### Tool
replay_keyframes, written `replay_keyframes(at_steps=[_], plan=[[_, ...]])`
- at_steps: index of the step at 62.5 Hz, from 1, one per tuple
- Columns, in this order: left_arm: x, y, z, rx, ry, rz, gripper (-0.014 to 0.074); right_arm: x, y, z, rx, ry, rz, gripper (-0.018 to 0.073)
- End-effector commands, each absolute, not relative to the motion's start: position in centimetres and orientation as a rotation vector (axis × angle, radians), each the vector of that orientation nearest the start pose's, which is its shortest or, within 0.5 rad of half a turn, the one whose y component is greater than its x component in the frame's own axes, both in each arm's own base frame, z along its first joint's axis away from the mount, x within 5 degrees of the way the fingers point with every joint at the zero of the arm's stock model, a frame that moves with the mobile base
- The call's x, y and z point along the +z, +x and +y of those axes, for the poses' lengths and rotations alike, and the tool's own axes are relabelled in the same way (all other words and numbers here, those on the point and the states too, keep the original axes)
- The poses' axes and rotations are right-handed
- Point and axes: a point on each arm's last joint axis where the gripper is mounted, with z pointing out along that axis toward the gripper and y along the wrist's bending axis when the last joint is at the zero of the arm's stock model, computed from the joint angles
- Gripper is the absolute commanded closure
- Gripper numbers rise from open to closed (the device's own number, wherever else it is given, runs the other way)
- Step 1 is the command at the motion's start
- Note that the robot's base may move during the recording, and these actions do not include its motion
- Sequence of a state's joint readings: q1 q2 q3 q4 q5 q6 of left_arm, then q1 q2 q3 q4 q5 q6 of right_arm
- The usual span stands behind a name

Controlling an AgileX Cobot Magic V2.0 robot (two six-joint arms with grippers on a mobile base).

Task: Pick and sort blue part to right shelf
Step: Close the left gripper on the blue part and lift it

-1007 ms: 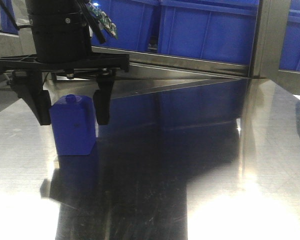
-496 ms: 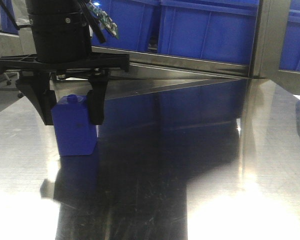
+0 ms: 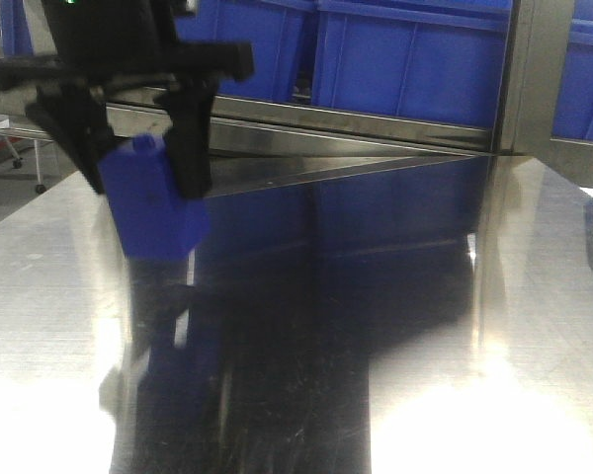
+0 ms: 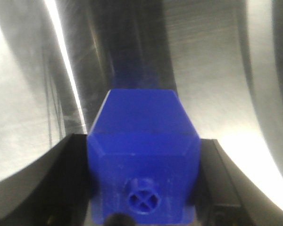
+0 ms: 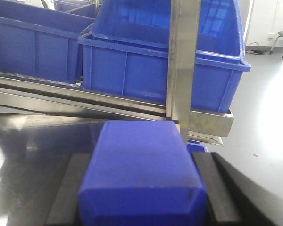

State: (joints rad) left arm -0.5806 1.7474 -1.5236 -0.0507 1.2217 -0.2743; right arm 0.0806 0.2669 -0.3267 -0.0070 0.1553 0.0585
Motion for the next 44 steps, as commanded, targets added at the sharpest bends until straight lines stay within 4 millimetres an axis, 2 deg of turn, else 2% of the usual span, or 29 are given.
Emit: replay_keyframes(at_steps=[1,8,15,27,44], plan=[[33.0,27.9,-19.6,-0.298,0.610,2.768,0.0210,31.0,7.2,0.5,0.084,-0.032,1.462,0.0153],[33.7,27.0,-19.2,-0.375,0.719,2.600,0.0210,31.0,7.2,0.5,0.084,-0.032,1.462,0.0153],[33.7,25.9,-18.5,-0.404,0.732,2.473,0.0210,31.0,7.2,0.5,0.084,-0.032,1.462,0.0153],[33.0,24.6,-16.0,-0.434,0.590,2.323,0.0210,31.0,7.2,0.5,0.084,-0.032,1.462,0.0153],[32.3,22.1,-11.0,-0.454,0.305,2.085,0.0210,31.0,7.2,0.5,0.084,-0.032,1.462,0.0153]])
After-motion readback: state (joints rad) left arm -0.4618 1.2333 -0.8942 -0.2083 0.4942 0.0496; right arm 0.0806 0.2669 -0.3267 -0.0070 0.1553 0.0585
